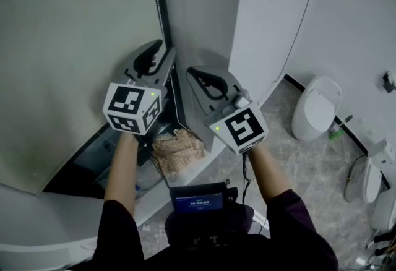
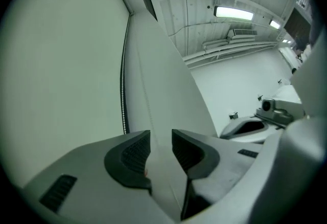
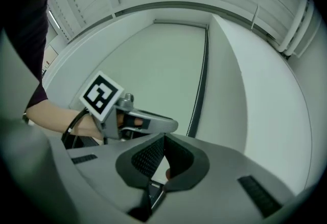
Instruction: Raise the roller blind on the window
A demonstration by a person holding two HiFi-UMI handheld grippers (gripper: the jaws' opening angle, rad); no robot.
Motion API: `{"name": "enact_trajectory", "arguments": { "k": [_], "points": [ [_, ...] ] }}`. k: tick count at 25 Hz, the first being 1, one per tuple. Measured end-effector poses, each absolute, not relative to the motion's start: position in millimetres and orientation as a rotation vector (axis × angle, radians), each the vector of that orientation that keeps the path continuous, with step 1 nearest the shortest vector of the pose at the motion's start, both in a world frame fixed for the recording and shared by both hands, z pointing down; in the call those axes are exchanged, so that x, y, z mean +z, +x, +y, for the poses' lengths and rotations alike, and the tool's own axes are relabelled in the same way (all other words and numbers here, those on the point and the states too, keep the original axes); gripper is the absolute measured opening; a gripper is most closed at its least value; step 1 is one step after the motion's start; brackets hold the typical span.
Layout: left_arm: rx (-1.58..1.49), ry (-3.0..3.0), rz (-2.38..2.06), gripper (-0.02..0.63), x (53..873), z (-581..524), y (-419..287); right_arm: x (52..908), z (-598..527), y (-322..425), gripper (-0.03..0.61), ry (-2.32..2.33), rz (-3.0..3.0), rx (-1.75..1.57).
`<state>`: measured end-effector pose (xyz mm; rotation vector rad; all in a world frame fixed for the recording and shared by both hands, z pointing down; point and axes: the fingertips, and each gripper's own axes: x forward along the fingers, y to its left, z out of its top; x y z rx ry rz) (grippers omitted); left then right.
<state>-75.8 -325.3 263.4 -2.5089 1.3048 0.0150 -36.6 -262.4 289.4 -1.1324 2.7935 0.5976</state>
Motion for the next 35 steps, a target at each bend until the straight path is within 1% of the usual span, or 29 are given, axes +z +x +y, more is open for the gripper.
{"name": "enact_trajectory", "arguments": {
  "k": [1,2,9,10,11,12,17,23,27,30,32,33,35],
  "points": [
    [0.025,-2.514,1.301,0.105,254.7,-333.4,-73.9,289.4,-261.8,-35.2,0.008,-1.137,2.788,0.596],
    [0.032,-2.524,1.292,0.121,246.9,-341.7,-71.7,290.1,-261.1,-34.4,0.008,-1.142,2.785,0.592],
    [0.007,-2.63,1.282,0.121,201.5,-406.3,-56.8,287.3,-262.9,-21.3,0.008,-1.202,2.763,0.591],
    [0.002,-2.63,1.286,0.092,197.0,-410.9,-54.0,286.0,-264.7,-16.3,0.008,-1.213,2.761,0.588],
    [-0.004,-2.619,1.293,0.017,193.4,-413.2,-51.6,285.1,-266.8,-11.0,0.006,-1.222,2.762,0.583],
    [-0.014,-2.602,1.3,0.012,190.7,-413.7,-49.8,284.3,-269.1,-6.0,0.008,-1.23,2.764,0.574],
    [-0.113,-2.519,1.295,0.011,194.4,-406.6,-45.6,278.8,-278.5,4.6,0.006,-1.241,2.755,0.576],
    [-0.004,-2.485,1.287,0.011,210.9,-374.8,-62.9,275.6,-289.8,-15.0,0.006,-1.209,2.748,0.599],
    [-0.031,-2.372,1.275,0.011,204.9,-342.5,-66.0,237.2,-300.5,-25.8,0.008,-1.156,2.74,0.534],
    [-0.058,-2.332,1.281,0.011,218.2,-327.8,-69.6,204.8,-303.3,-35.3,0.009,-1.051,2.765,0.499],
    [-0.084,-2.334,1.287,0.011,232.6,-323.1,-73.3,182.0,-304.5,-44.8,0.011,-1.021,2.781,0.542],
    [-0.107,-2.334,1.288,0.011,242.4,-321.6,-74.6,172.1,-305.5,-50.7,0.021,-1.008,2.788,0.566],
    [-0.159,-2.345,1.28,0.011,267.2,-319.3,-74.4,159.5,-308.7,-63.3,0.078,-0.974,2.817,0.573]
  ]
}}
